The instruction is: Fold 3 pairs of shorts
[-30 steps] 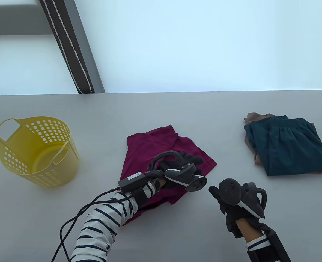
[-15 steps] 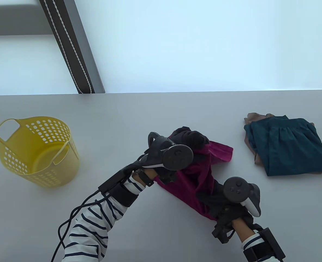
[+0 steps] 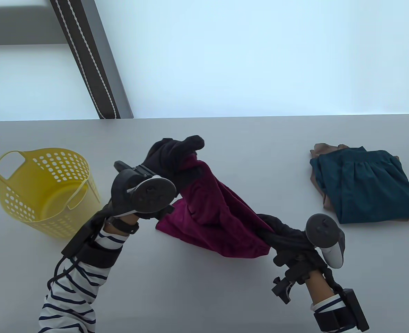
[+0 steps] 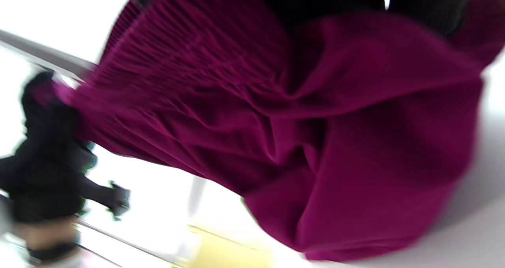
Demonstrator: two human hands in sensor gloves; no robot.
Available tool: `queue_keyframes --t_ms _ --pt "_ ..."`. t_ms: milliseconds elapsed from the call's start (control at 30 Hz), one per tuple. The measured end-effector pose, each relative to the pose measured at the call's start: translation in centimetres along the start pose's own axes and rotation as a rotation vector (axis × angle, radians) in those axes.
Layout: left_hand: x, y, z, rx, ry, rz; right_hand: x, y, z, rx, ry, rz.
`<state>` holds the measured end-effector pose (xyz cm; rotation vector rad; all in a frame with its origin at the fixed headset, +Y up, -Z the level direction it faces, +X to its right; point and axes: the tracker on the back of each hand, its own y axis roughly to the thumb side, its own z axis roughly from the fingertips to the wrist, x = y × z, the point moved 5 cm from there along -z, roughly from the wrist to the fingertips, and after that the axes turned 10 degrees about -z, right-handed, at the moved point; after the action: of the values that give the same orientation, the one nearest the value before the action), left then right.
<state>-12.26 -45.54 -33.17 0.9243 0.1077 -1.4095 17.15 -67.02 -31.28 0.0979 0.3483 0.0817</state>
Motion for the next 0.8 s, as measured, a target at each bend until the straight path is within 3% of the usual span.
queue_keyframes --t_ms 67,100,167,267,367,400,433,500,567,667,800 --pt "-1.5 -1.7 0.2 -0.046 0.015 -0.019 0.2 3.7 -0.3 0.125 0.016 -0.174" --pt "-2.0 -2.3 0.3 -0.063 0.019 -0.014 0.2 4.0 -0.3 0.137 0.015 -0.186" --pt "-3.5 -3.7 0.5 -0.109 0.036 -0.001 0.1 8.5 -0.6 0.254 0.031 -0.279" --pt "-5.6 -5.1 0.8 -0.147 0.07 0.021 -1.1 14.6 -0.7 0.377 0.106 -0.103" --pt "-7.5 -6.5 1.3 -0.173 0.114 0.008 -3.1 17.8 -0.3 0.351 0.345 0.066" --pt "-8.0 -6.9 1.4 -0.179 0.117 0.018 -3.3 18.3 -0.2 0.341 0.37 0.099" --pt "-8.3 -7.3 1.6 -0.175 0.111 0.053 -3.3 19.2 0.0 0.332 0.33 0.181" --pt "-8.6 -7.6 1.9 -0.151 0.088 0.134 -2.5 20.4 0.3 0.315 0.148 0.356" --pt "-9.0 -7.7 2.3 -0.13 0.088 0.152 -1.9 21.4 1.0 0.349 0.058 0.383" --pt "-10.2 -7.3 3.2 -0.081 0.118 0.149 -1.5 23.0 2.6 0.414 0.028 0.278" --pt "-12.7 -6.4 4.5 0.035 0.141 0.233 -1.5 26.1 5.6 0.52 0.059 0.388"
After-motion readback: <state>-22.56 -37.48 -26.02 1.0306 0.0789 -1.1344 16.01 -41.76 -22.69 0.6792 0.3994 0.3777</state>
